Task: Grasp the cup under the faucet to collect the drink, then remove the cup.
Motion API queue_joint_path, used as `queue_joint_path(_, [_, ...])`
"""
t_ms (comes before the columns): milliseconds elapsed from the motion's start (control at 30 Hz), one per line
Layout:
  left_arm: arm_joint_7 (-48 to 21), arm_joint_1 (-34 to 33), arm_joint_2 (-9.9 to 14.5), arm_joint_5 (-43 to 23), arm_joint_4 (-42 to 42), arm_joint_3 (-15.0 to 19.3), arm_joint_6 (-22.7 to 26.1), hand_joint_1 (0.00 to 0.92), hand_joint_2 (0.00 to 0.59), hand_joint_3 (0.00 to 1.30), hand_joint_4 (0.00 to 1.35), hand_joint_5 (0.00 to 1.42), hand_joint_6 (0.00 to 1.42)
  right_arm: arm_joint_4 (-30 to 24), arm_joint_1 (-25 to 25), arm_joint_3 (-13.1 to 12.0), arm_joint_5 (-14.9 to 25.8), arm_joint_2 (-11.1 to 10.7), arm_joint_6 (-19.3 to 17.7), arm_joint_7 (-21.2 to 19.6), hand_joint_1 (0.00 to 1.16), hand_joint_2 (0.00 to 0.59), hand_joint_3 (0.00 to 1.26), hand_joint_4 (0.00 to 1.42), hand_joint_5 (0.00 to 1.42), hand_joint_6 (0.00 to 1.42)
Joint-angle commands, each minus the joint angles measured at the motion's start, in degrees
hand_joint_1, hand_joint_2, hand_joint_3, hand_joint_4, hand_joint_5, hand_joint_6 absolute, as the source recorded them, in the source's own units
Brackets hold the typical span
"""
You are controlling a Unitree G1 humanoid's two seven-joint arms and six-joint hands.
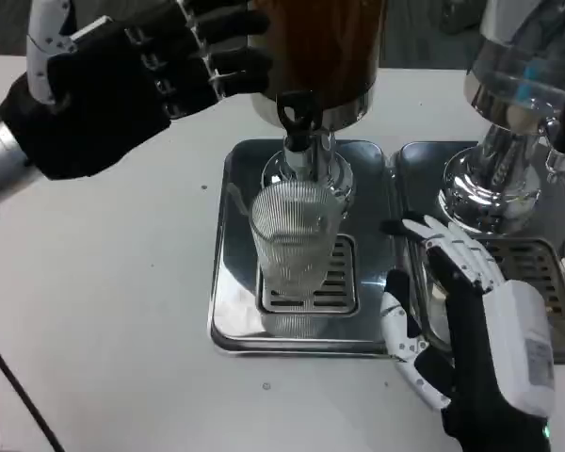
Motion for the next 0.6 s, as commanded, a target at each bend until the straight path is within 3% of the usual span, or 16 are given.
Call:
queue_joint_path(33, [2.8, -1.6, -2.3, 2.7, 2.0, 0.5, -4.0, 0.0, 0.128, 0.29, 0.24, 0.29, 0.19, -0.1, 0.7, 0.2, -0.1, 0.8, 1.0, -1.8, 0.42, 0.573, 0.36, 0.23, 0.17, 0.15])
queue_joint_path(600, [4.7, -3.3, -5.9, 8.3, 5.8, -0.2, -7.8, 0.0, 0.116, 0.29, 0.22, 0.28, 0.19, -0.8, 1.2, 0.2, -0.1, 1.1, 2.3, -1.9, 0.42, 0.573, 0.37, 0.23, 0.17, 0.14])
